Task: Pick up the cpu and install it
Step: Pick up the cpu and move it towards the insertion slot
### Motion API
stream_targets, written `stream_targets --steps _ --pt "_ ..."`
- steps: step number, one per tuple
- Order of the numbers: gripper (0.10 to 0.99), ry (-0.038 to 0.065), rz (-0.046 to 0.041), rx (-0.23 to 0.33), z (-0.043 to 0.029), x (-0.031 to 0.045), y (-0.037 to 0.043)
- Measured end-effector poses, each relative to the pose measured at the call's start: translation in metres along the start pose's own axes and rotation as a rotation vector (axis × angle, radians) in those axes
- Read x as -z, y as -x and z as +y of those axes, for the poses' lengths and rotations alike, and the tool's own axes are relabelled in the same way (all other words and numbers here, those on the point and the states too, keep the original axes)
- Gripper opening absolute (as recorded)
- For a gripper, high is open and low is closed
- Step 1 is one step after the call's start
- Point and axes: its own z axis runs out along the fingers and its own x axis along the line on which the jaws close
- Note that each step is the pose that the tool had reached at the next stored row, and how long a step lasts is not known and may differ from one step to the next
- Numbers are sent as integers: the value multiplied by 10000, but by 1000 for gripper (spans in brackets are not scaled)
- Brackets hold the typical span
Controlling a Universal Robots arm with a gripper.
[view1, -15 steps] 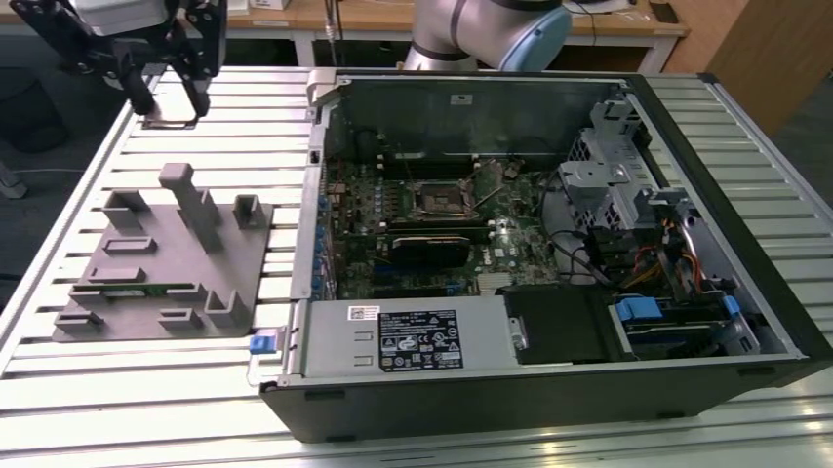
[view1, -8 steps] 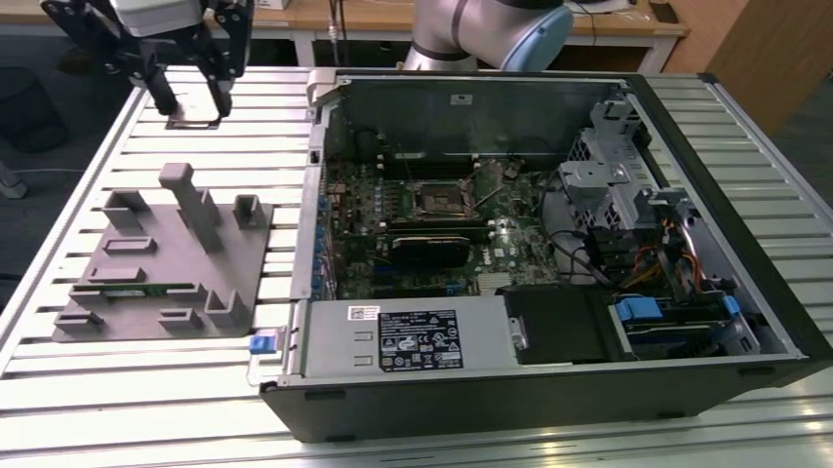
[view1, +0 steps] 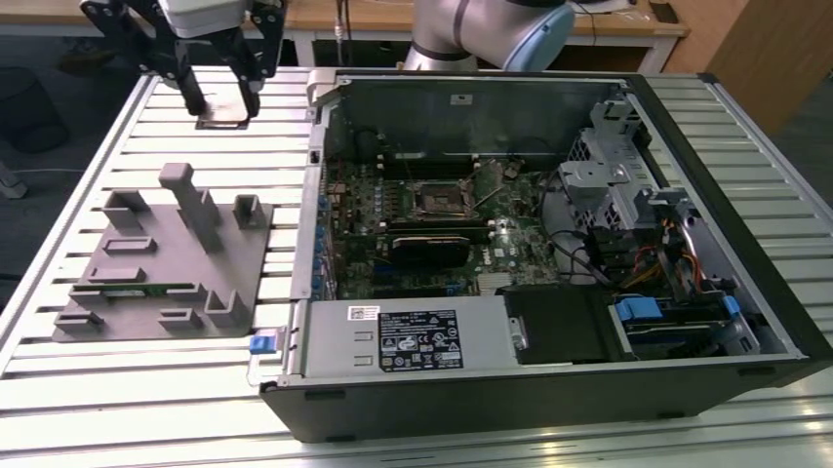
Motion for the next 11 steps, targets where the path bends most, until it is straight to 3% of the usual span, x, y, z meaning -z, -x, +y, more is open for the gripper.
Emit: stream_targets --steps 4,11 --pt "525 -1 0 1 3 0 89" --pt "525 0 -14 2 6 -1 171"
